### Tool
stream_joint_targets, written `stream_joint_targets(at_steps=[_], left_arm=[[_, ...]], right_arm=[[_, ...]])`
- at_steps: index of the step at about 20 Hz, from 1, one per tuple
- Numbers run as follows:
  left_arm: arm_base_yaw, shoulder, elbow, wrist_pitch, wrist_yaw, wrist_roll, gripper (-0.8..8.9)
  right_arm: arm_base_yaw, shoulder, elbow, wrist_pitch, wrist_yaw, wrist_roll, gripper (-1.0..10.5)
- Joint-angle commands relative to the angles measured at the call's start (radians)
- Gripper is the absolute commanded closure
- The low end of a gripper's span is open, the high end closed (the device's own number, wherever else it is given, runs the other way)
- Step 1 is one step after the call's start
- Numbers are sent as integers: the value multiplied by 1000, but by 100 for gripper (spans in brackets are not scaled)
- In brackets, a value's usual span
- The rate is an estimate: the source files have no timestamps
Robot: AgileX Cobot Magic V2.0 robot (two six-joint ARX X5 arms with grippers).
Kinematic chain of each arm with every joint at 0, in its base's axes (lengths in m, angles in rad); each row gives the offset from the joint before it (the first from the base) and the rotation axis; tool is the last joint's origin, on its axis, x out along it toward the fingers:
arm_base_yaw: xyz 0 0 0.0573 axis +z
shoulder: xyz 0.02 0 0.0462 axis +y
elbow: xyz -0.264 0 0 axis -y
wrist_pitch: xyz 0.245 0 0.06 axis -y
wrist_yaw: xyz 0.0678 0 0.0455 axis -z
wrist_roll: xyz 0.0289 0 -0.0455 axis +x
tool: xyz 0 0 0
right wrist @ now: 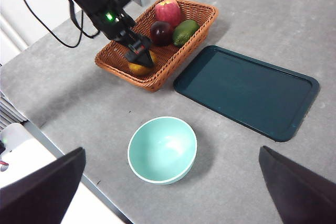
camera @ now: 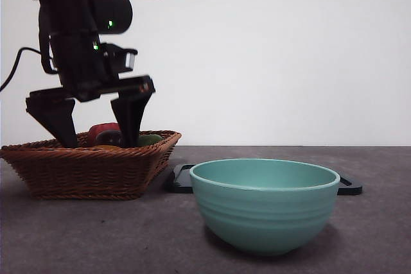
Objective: Pick up the wifruite, put it on the bowl, pick up the plate, put it on desk
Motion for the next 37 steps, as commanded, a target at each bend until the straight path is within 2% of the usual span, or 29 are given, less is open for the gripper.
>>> stream_joint_targets(at_steps=[1, 3, 5, 6, 7, 10, 12, 17, 22, 25, 29, 33, 37], left_arm=[[-6, 55, 22, 16, -3, 3, 167], [-6, 77, 22, 14, -3, 0, 173], [-7, 89, 22, 14, -3, -3, 233], [-7, 91, 22, 16, -3, -3, 234], [-7, 91, 22, 19, -3, -4, 270], [-7, 91, 23, 13, -3, -6, 485], [-7, 91, 24, 13, -3, -31, 539], [0, 90, 123, -89, -2, -114, 538], [-9, 79, 341, -349, -1, -199, 537], [-39, 41, 411, -473, -1, -213, 537], [-115, -65, 412, -533, -1, -213, 537], [-235, -150, 412, -615, -1, -219, 537], [-370, -166, 412, -606, -5, -326, 537]], right_arm=[[6, 5, 19, 2, 2, -10, 358], [6, 5, 19, 2, 2, -8, 358], [6, 5, 19, 2, 2, -8, 358], [6, 5, 19, 2, 2, -8, 358], [6, 5, 19, 2, 2, -8, 358], [6, 5, 19, 2, 2, -8, 358], [6, 5, 19, 2, 2, -8, 358], [6, 5, 19, 2, 2, -7, 358], [6, 5, 19, 3, 2, -7, 358], [6, 5, 19, 3, 2, -7, 358], [6, 5, 19, 3, 2, -7, 358], [6, 5, 19, 2, 2, -7, 358], [6, 5, 19, -1, 2, -6, 358]])
